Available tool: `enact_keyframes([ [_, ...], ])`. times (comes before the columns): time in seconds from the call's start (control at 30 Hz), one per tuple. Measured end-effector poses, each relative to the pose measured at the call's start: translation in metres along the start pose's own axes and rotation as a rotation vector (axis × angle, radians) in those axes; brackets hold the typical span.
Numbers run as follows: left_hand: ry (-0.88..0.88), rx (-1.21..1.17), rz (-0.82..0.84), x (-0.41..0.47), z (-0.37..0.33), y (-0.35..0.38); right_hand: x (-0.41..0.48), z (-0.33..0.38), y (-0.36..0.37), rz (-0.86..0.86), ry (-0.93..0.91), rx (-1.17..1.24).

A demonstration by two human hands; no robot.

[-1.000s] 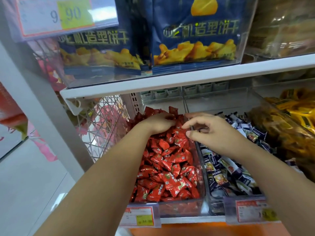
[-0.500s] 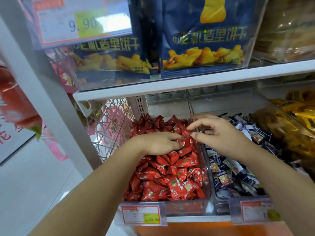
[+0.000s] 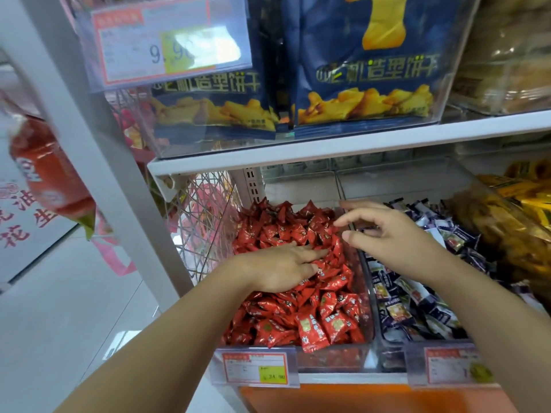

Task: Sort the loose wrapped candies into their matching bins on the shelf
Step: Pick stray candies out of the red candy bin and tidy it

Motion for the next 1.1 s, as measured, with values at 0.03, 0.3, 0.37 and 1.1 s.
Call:
enact_keyframes([
  [0.03, -0.002, 0.0, -0.004, 0.0, 0.0, 0.001, 0.0, 0.0, 0.0, 0.002, 0.0, 0.002],
  [0.3, -0.009, -0.275, -0.102, -0.016, 0.003, -0.039, -0.001, 0.001, 0.001, 0.008, 0.003, 0.009],
  [0.37, -0.074, -0.254, -0.206, -0.018, 0.018, -0.058, -0.001, 0.001, 0.001, 0.012, 0.002, 0.021],
  [1.1, -0.27, -0.258, -0.074, 0.065, 0.043, -0.041, 0.001, -0.001, -0.001, -0.01, 0.014, -0.008],
])
Point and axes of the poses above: each hand's wrist, its own x-axis towards the middle knuckle, its own y-axis out of the palm, z = x × y, the point moved 9 cm from there along x, towards the middle knuckle, and after that the axes turned 3 degrees about x, right-handed, at the moved point
